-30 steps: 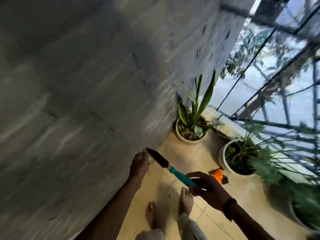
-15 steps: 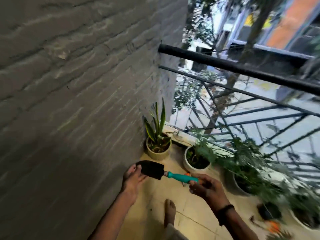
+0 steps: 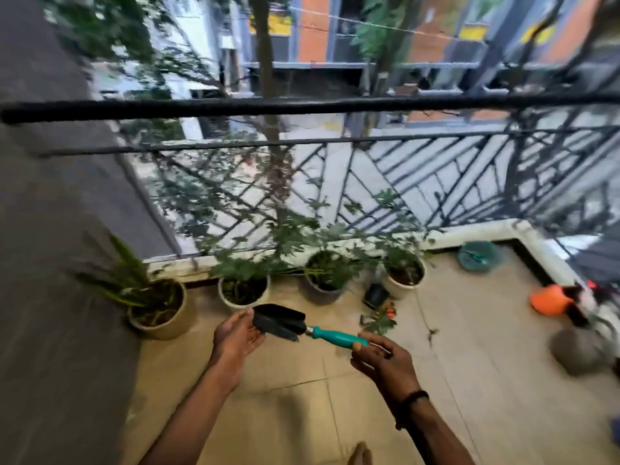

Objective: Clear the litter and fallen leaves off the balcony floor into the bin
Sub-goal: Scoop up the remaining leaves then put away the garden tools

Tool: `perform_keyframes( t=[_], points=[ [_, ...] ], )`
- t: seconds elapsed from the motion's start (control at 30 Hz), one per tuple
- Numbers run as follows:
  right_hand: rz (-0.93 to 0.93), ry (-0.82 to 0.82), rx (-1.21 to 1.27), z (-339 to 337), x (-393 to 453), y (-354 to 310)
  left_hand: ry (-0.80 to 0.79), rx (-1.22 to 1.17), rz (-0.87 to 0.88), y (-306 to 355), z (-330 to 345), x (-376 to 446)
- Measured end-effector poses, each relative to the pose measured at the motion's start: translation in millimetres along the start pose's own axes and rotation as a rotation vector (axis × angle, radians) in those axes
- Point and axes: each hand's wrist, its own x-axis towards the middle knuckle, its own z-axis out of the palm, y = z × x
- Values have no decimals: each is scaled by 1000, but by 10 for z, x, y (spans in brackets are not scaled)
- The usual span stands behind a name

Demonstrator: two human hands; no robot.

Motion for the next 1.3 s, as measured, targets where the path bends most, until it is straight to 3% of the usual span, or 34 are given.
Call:
perform_keyframes(
  t=[0.2,0.43,0.57,0.97,1.3],
  points=[
    [-53,210,168,-1671,208,-393,-159,124,-64,-632,1875,-209],
    [-83,364,380,-3148,563,-1030,-345,182,-120,-1177,3510,-530],
    [-61,460,533,-3660,948,-1336,-413,273,-160,-1355,4213,-400],
    [16,642,680,-5012,2473,-2528,-629,499,-207,-1357,6549,217],
    [23,658,753,-5800,3758,-3341,-626,521,-240,-1482,8393,686]
  ],
)
